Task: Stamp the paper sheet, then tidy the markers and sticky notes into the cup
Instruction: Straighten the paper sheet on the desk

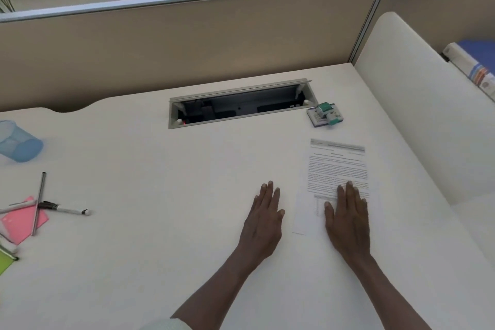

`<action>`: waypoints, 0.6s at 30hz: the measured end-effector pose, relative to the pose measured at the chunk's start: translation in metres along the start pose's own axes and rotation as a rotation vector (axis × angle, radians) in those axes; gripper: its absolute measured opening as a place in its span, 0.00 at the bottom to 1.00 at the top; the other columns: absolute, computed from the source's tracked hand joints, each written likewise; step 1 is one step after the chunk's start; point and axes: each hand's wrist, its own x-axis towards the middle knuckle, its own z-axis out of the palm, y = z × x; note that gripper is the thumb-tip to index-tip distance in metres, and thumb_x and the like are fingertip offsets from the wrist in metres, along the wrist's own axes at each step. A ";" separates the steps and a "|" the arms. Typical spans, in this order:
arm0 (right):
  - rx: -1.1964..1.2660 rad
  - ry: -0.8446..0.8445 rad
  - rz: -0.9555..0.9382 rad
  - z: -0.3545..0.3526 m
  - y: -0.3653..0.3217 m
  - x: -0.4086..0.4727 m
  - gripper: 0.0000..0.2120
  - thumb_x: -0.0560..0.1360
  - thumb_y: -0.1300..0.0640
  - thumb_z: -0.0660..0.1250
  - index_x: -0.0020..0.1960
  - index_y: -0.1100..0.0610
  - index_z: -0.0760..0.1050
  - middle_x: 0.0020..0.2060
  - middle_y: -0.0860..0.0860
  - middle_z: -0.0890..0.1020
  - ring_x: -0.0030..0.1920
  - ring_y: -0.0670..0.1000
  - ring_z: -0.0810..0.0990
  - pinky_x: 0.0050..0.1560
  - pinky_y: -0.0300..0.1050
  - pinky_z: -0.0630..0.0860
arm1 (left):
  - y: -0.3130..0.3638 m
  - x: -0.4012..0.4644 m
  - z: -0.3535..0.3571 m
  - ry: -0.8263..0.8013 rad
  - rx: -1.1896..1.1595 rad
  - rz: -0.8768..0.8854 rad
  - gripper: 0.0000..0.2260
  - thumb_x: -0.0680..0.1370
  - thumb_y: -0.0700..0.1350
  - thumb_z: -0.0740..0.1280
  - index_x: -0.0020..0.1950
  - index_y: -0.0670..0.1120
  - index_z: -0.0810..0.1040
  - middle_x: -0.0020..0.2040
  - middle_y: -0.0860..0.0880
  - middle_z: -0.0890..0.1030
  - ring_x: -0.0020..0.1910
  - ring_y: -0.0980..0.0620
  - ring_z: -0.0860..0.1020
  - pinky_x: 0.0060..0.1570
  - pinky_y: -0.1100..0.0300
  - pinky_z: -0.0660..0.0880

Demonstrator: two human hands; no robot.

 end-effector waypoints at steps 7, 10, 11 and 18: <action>-0.004 -0.039 -0.124 0.016 -0.060 -0.012 0.30 0.79 0.47 0.50 0.75 0.63 0.63 0.77 0.60 0.62 0.77 0.58 0.60 0.76 0.57 0.58 | -0.044 -0.012 -0.022 0.050 0.001 -0.085 0.24 0.84 0.46 0.51 0.80 0.45 0.49 0.79 0.53 0.43 0.78 0.58 0.39 0.76 0.61 0.40; -0.003 -0.055 -0.183 0.023 -0.087 -0.017 0.29 0.79 0.47 0.51 0.75 0.63 0.64 0.76 0.60 0.62 0.77 0.58 0.61 0.76 0.55 0.56 | -0.063 -0.019 -0.030 0.074 0.005 -0.130 0.25 0.84 0.46 0.52 0.80 0.45 0.49 0.79 0.54 0.44 0.78 0.58 0.40 0.77 0.61 0.41; -0.006 -0.060 -0.204 0.026 -0.096 -0.019 0.29 0.79 0.48 0.51 0.75 0.63 0.64 0.77 0.60 0.62 0.77 0.58 0.61 0.76 0.55 0.56 | -0.069 -0.021 -0.033 0.083 0.006 -0.142 0.25 0.84 0.46 0.52 0.80 0.45 0.49 0.79 0.54 0.44 0.78 0.58 0.40 0.77 0.60 0.42; -0.019 -0.137 -0.316 0.046 -0.157 -0.021 0.29 0.80 0.47 0.52 0.75 0.62 0.64 0.77 0.60 0.60 0.78 0.57 0.59 0.76 0.56 0.55 | -0.113 -0.037 -0.055 0.154 0.055 -0.182 0.26 0.84 0.46 0.53 0.79 0.48 0.47 0.80 0.52 0.46 0.79 0.58 0.41 0.76 0.62 0.42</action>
